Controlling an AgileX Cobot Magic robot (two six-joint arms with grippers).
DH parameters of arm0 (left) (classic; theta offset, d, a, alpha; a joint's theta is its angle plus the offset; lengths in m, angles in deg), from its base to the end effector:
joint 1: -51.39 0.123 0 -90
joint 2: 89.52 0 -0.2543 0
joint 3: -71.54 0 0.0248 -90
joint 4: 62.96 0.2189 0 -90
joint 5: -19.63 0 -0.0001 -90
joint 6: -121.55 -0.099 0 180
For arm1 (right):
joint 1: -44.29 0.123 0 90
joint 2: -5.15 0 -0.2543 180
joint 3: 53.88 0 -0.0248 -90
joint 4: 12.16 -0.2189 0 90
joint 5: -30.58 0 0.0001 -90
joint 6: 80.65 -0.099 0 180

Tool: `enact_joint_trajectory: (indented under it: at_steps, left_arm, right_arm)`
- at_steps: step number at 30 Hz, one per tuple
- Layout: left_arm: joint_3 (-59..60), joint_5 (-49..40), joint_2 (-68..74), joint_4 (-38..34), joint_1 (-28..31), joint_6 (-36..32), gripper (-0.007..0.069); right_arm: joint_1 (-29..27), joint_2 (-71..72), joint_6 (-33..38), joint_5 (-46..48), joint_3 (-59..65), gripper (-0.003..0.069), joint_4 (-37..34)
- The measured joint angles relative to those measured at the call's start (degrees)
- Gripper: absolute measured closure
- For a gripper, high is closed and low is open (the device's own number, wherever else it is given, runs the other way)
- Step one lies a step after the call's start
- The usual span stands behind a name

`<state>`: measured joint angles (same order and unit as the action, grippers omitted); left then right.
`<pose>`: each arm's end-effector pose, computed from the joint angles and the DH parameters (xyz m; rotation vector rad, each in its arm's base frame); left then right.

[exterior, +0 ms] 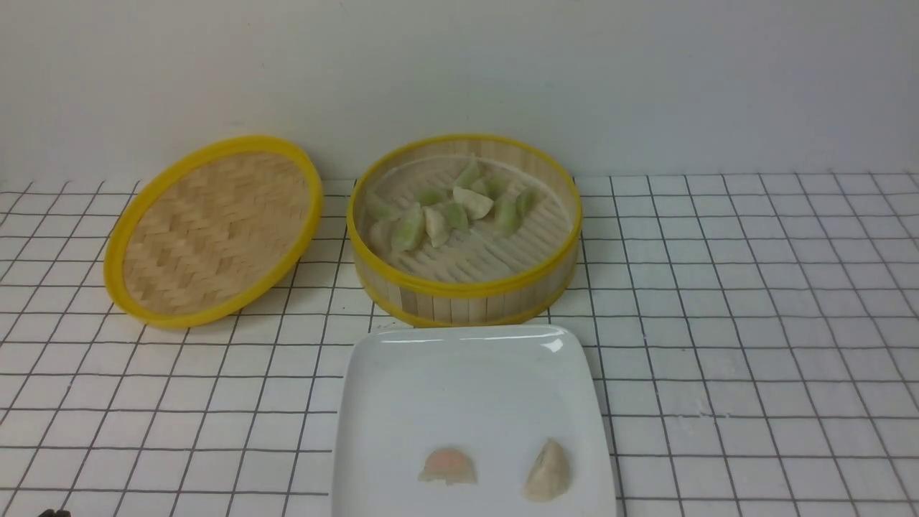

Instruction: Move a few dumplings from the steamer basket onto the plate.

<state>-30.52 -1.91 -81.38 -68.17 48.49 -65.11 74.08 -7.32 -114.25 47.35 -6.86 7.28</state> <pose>0.0590 -0.0063 0.1688 0.1001 1.8743 -0.0443 0.0248 0.0032 0.3352 -0.0904 1.3376 0.5996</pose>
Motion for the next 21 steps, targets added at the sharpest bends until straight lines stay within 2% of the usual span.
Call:
enact_joint_trajectory:
  at_steps: [15, 17, 21]
  left_arm:
    - [0.0, -0.14, 0.0, 0.0, 0.0, 0.0, 0.0631]
    - [0.0, -0.16, 0.0, 0.0, 0.0, 0.0, 0.0631]
    - [0.0, -0.16, 0.0, 0.0, 0.0, 0.0, 0.0631]
  right_arm:
    - [0.0, 0.0, 1.35, -0.06, 0.0, 0.0656, -0.14]
    - [0.0, 0.0, 5.12, -0.06, 0.0, 0.0656, -3.12]
    - [0.0, 0.0, 17.68, -0.06, 0.0, 0.0656, -14.23]
